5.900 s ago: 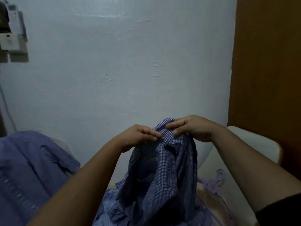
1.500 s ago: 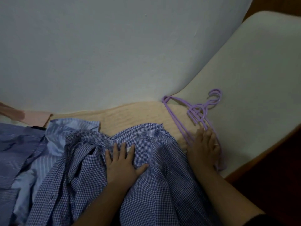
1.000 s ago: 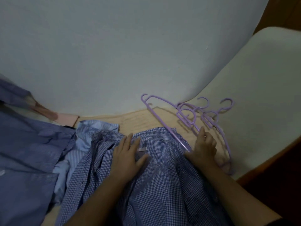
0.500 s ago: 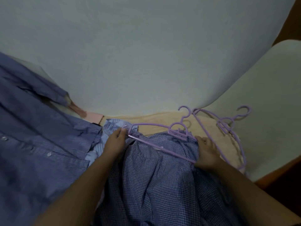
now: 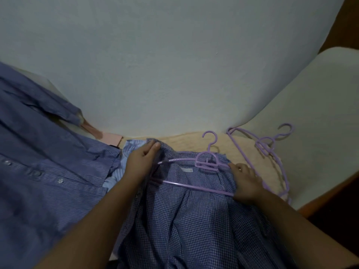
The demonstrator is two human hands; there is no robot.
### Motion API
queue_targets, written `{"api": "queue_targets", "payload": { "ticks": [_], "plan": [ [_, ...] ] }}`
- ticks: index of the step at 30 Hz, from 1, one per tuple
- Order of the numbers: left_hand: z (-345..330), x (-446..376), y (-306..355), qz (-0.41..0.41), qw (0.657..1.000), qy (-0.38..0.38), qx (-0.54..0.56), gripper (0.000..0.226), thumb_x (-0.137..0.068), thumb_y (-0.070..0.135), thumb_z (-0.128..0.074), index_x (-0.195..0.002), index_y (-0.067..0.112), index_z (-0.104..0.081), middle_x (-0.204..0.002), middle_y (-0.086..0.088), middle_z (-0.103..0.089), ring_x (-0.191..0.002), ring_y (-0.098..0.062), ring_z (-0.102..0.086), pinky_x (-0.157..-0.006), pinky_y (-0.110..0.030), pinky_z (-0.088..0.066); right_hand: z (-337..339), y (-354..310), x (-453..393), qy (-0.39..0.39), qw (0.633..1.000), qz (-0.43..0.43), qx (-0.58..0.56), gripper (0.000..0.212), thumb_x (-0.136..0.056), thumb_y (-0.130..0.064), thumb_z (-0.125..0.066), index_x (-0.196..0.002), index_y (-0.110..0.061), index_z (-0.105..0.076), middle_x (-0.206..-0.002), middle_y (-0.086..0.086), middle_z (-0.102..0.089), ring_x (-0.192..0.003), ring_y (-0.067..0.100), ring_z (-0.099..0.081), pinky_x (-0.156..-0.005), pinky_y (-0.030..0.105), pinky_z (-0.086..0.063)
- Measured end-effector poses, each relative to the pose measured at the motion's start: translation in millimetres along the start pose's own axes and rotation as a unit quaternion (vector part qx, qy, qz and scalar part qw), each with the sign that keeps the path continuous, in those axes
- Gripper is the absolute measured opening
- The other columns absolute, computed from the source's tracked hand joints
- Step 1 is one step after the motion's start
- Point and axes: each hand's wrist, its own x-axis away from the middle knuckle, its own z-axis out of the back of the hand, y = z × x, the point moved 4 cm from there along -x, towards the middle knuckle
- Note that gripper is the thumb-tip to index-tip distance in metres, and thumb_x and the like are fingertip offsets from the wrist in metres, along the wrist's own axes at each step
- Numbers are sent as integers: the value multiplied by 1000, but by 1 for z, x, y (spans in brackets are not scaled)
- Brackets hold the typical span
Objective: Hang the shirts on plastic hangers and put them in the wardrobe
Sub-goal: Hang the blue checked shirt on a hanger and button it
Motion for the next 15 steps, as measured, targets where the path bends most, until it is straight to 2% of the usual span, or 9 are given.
{"api": "queue_targets", "payload": {
  "ticks": [4,7,9,12,15],
  "plan": [
    [4,15,47,-44,992,9,118,43,-93,36,-58,-128,10,-60,-134,-4,-58,-126,-14,-50,-108,-29,-37,8,-28,9,30,998,54,-22,97,-74,-19,-71,-148,-29,-10,-146,2,-16,-133,27,-20,-101,43,-29],
    [-3,22,59,-9,966,-32,256,48,-87,39,-65,-128,16,-60,-133,0,-57,-123,-13,-52,-107,-36,-40,12,-51,10,59,995,78,-30,98,-76,-22,-72,-149,-31,-7,-145,1,-16,-133,26,-20,-101,43,-28],
    [-14,24,38,28,950,-66,305,51,-84,32,-70,-131,22,-57,-139,2,-52,-124,-15,-51,-108,-40,-40,8,-57,7,63,995,69,-41,99,-75,-23,-73,-148,-32,-6,-145,0,-15,-133,26,-20,-102,44,-28],
    [-34,36,-26,115,955,-81,263,56,-85,9,-69,-136,19,-51,-145,-4,-46,-123,-20,-53,-104,-39,-45,-5,-60,2,41,996,59,-43,101,-76,-23,-73,-148,-33,-5,-145,0,-16,-132,26,-20,-103,47,-27],
    [-44,53,-80,171,966,-78,178,60,-84,-3,-66,-139,16,-49,-146,-6,-45,-122,-22,-53,-89,-28,-49,-23,-60,-6,0,998,54,-28,106,-73,-25,-77,-149,-32,-3,-146,1,-16,-134,28,-20,-104,48,-28]
  ]
}}
